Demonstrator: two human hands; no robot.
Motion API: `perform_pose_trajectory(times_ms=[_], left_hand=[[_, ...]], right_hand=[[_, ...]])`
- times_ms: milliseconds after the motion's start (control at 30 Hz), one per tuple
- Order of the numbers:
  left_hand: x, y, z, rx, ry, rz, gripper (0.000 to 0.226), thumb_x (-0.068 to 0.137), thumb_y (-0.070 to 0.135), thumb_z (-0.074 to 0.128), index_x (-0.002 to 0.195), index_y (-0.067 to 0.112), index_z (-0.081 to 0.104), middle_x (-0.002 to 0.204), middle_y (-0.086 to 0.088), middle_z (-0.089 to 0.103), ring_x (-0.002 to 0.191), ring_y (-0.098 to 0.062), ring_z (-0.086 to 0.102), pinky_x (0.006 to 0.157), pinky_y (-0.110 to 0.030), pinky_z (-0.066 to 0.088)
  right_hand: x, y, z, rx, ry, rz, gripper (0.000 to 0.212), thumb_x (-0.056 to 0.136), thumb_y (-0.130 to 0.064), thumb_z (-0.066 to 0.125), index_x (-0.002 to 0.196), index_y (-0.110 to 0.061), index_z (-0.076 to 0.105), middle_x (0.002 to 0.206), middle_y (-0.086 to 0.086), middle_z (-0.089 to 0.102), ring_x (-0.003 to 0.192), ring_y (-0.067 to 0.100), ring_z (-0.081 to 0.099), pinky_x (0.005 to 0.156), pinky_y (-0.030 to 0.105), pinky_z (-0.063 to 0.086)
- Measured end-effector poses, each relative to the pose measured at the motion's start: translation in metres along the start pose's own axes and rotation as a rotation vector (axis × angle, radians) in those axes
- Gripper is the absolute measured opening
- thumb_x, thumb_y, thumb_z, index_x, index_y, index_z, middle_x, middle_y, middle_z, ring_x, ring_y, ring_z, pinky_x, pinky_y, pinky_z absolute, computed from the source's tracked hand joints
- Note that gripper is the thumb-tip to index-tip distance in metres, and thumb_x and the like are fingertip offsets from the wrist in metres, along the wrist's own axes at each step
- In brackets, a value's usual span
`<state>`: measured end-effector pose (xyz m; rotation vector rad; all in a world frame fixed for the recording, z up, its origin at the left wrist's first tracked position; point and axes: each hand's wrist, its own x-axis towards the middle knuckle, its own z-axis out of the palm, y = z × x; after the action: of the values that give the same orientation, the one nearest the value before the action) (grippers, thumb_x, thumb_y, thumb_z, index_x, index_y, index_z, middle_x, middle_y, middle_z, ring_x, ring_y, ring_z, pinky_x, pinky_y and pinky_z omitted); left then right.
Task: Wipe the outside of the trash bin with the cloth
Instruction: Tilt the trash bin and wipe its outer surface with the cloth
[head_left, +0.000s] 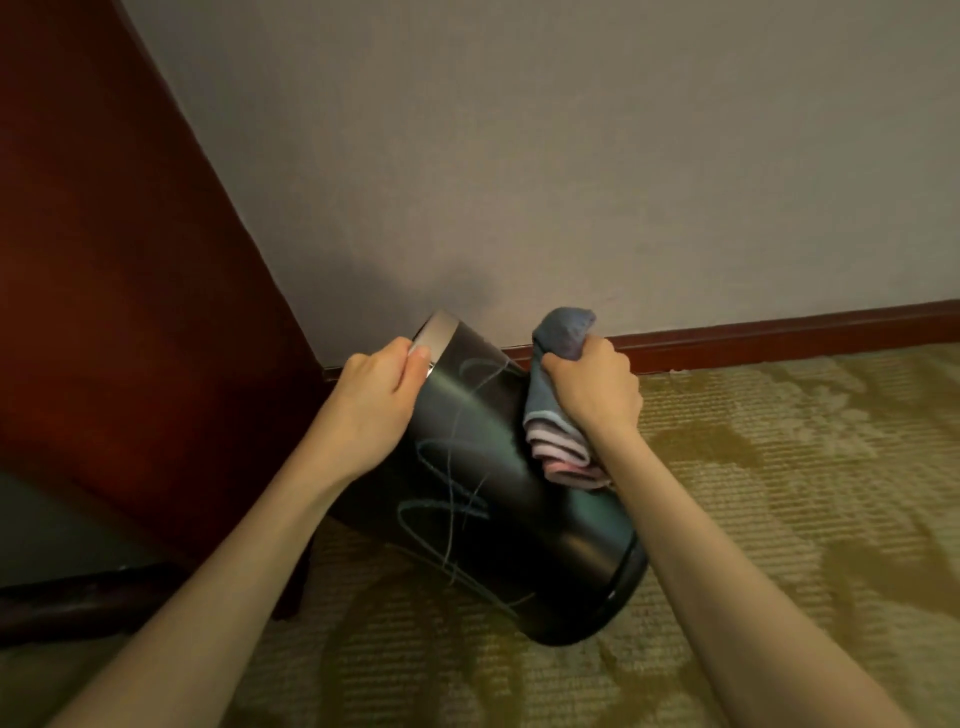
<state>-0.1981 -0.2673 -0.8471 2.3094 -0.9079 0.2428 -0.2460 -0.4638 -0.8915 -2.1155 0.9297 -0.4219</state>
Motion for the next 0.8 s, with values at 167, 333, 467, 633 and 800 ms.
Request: perform_pose_trajectory(times_ms=[167, 333, 467, 633, 800], left_hand=[[0.008, 0.012, 0.004, 0.044, -0.022, -0.025, 0.042, 0.1, 0.014, 0.033, 0.058, 0.016, 0.029, 0.058, -0.002, 0.038, 0.058, -0.028, 0.042, 0.055, -0.031, 0.01], [0.016, 0.016, 0.009, 0.034, -0.02, -0.089, 0.042, 0.1, 0.019, 0.033, 0.058, 0.014, 0.033, 0.06, -0.003, 0.042, 0.065, -0.027, 0.042, 0.055, -0.03, 0.012], [0.016, 0.022, 0.01, 0.041, -0.013, -0.082, 0.043, 0.099, 0.016, 0.035, 0.056, 0.018, 0.032, 0.059, -0.001, 0.041, 0.067, -0.027, 0.043, 0.056, -0.03, 0.014], [0.014, 0.024, 0.01, 0.032, 0.022, -0.109, 0.045, 0.099, 0.017, 0.037, 0.055, 0.017, 0.033, 0.056, -0.002, 0.039, 0.066, -0.027, 0.042, 0.058, -0.03, 0.016], [0.012, 0.023, 0.013, -0.004, 0.038, -0.123, 0.045, 0.098, 0.017, 0.038, 0.054, 0.016, 0.033, 0.055, -0.003, 0.039, 0.064, -0.027, 0.041, 0.057, -0.03, 0.016]], right_hand=[[-0.046, -0.016, 0.0, 0.043, 0.182, -0.152, 0.043, 0.081, -0.04, 0.054, 0.114, -0.012, 0.054, 0.107, 0.013, 0.059, 0.092, 0.041, 0.058, 0.071, 0.04, 0.039], [-0.099, -0.013, 0.018, 0.186, 0.312, -0.29, 0.043, 0.076, -0.042, 0.05, 0.112, -0.019, 0.047, 0.101, -0.002, 0.046, 0.078, 0.02, 0.055, 0.061, 0.031, 0.038], [-0.12, -0.007, 0.029, 0.248, 0.291, -0.351, 0.054, 0.076, -0.035, 0.054, 0.126, -0.019, 0.042, 0.104, -0.005, 0.043, 0.084, 0.009, 0.049, 0.065, 0.028, 0.047], [-0.106, -0.013, 0.023, 0.263, 0.277, -0.323, 0.042, 0.079, -0.035, 0.056, 0.116, -0.015, 0.049, 0.099, -0.004, 0.043, 0.083, 0.018, 0.055, 0.064, 0.032, 0.044], [-0.068, -0.024, 0.008, 0.259, 0.229, -0.226, 0.032, 0.082, -0.036, 0.059, 0.102, -0.012, 0.053, 0.102, 0.008, 0.055, 0.087, 0.034, 0.058, 0.066, 0.036, 0.04]])
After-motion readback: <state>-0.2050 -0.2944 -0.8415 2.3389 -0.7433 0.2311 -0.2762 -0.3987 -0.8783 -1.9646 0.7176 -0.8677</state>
